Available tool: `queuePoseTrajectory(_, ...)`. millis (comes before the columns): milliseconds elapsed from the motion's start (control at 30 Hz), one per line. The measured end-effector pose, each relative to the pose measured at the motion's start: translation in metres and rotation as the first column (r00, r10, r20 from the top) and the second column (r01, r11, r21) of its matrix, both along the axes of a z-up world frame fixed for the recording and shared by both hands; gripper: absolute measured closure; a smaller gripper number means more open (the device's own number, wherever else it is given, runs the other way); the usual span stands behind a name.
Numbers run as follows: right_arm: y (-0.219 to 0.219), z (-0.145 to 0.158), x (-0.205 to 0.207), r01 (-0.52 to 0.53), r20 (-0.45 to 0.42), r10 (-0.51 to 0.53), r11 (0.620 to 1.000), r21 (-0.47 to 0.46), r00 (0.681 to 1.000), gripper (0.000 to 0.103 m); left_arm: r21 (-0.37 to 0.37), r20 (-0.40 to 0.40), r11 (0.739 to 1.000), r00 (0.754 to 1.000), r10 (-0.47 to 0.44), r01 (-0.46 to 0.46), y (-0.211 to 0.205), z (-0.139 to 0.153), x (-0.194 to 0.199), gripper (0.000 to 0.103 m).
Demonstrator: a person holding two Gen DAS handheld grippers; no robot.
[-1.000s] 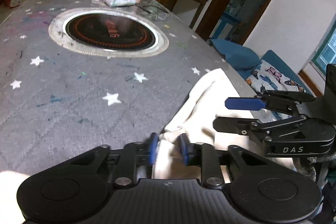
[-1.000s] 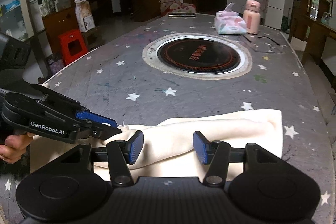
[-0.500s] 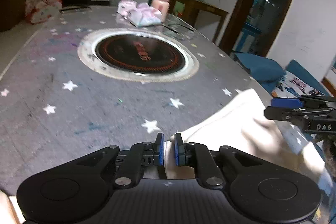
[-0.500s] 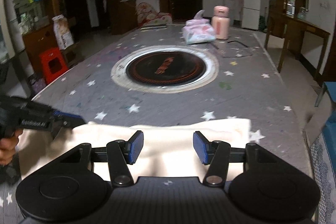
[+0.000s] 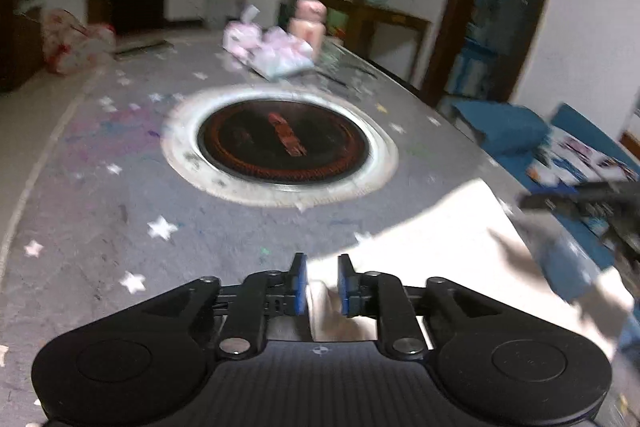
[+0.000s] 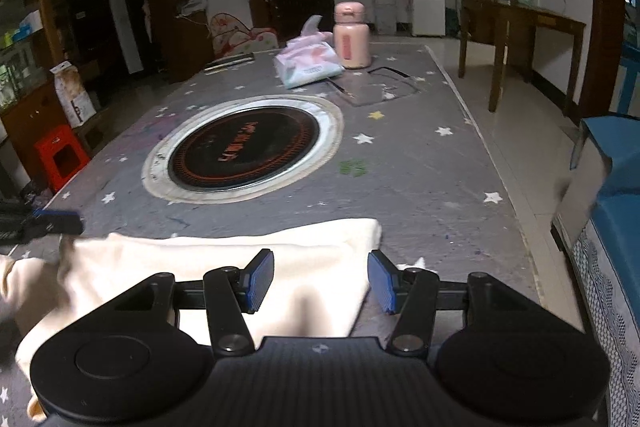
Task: Fold clothes
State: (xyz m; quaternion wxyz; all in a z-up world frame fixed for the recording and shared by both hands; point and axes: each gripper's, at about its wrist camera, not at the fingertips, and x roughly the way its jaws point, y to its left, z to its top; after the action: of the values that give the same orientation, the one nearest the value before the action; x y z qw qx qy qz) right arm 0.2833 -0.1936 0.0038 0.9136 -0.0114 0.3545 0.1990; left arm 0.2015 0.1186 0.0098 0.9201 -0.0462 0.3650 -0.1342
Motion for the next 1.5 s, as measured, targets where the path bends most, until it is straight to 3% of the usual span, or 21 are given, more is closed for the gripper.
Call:
queuePoseTrajectory(133,-0.004,-0.006,0.019,0.019,-0.026,-0.018,1.000,0.015,0.999,0.053,0.037,-0.056,0.999,0.998,0.013,-0.011,0.006,-0.005,0.002,0.076)
queuePoseTrajectory(333,-0.003,-0.014,0.041,0.040,-0.051,-0.039,0.999,0.023,0.998,0.054,-0.050,-0.087,0.991,0.989,0.119,-0.124,0.018,-0.004,0.022,0.076)
queuePoseTrajectory(433,-0.002,-0.019,0.048,0.049,-0.063,-0.047,0.998,0.031,0.997,0.054,-0.064,-0.121,0.993,0.989,0.086,-0.095,0.011,-0.008,0.035,0.073)
queuePoseTrajectory(500,-0.001,-0.021,0.051,0.050,-0.071,-0.048,0.998,0.031,0.996,0.055,-0.058,-0.155,0.996,0.986,0.056,-0.066,0.004,-0.014,0.039,0.061)
queuePoseTrajectory(600,0.001,-0.025,0.052,0.041,-0.084,-0.039,0.999,0.019,0.996,0.057,-0.041,-0.189,0.998,0.981,0.031,-0.040,-0.003,-0.024,0.045,0.066)
queuePoseTrajectory(667,0.003,-0.029,0.055,0.034,-0.095,-0.033,0.999,0.011,0.995,0.060,-0.047,-0.180,0.999,0.983,0.018,-0.027,-0.005,-0.026,0.044,0.084)
queuePoseTrajectory(733,0.005,-0.032,0.057,0.026,-0.106,-0.026,1.000,0.004,0.994,0.068,-0.058,-0.165,0.998,0.986,0.019,-0.029,-0.004,-0.024,0.045,0.086)
queuePoseTrajectory(867,0.009,-0.033,0.061,0.015,-0.108,-0.015,1.000,0.000,0.994,0.082,-0.116,-0.145,0.992,0.989,0.021,-0.039,0.007,-0.019,0.046,0.086)
queuePoseTrajectory(1100,0.010,-0.037,0.066,0.020,-0.119,-0.020,1.000,-0.005,0.993,0.081,-0.130,-0.175,0.990,0.984,0.029,-0.053,0.011,-0.030,0.052,0.082)
queuePoseTrajectory(1200,0.011,-0.037,0.066,0.014,-0.109,-0.015,1.000,-0.010,0.994,0.084,-0.097,-0.135,0.994,0.990,0.035,-0.049,0.009,-0.025,0.052,0.086)
queuePoseTrajectory(1267,0.011,-0.034,0.066,0.013,-0.098,-0.014,1.000,-0.009,0.995,0.094,-0.075,-0.108,0.996,0.993,0.038,-0.047,0.007,-0.022,0.051,0.089)
queuePoseTrajectory(1433,0.012,-0.014,0.068,0.025,-0.015,-0.025,0.999,0.028,1.000,0.098,-0.051,-0.020,0.995,0.996,0.081,-0.082,0.019,-0.001,0.058,0.090)
queuePoseTrajectory(1500,0.015,-0.009,0.072,0.028,0.007,-0.028,0.999,0.034,1.000,0.098,-0.080,-0.006,0.994,0.997,0.076,-0.076,0.026,0.004,0.064,0.089)
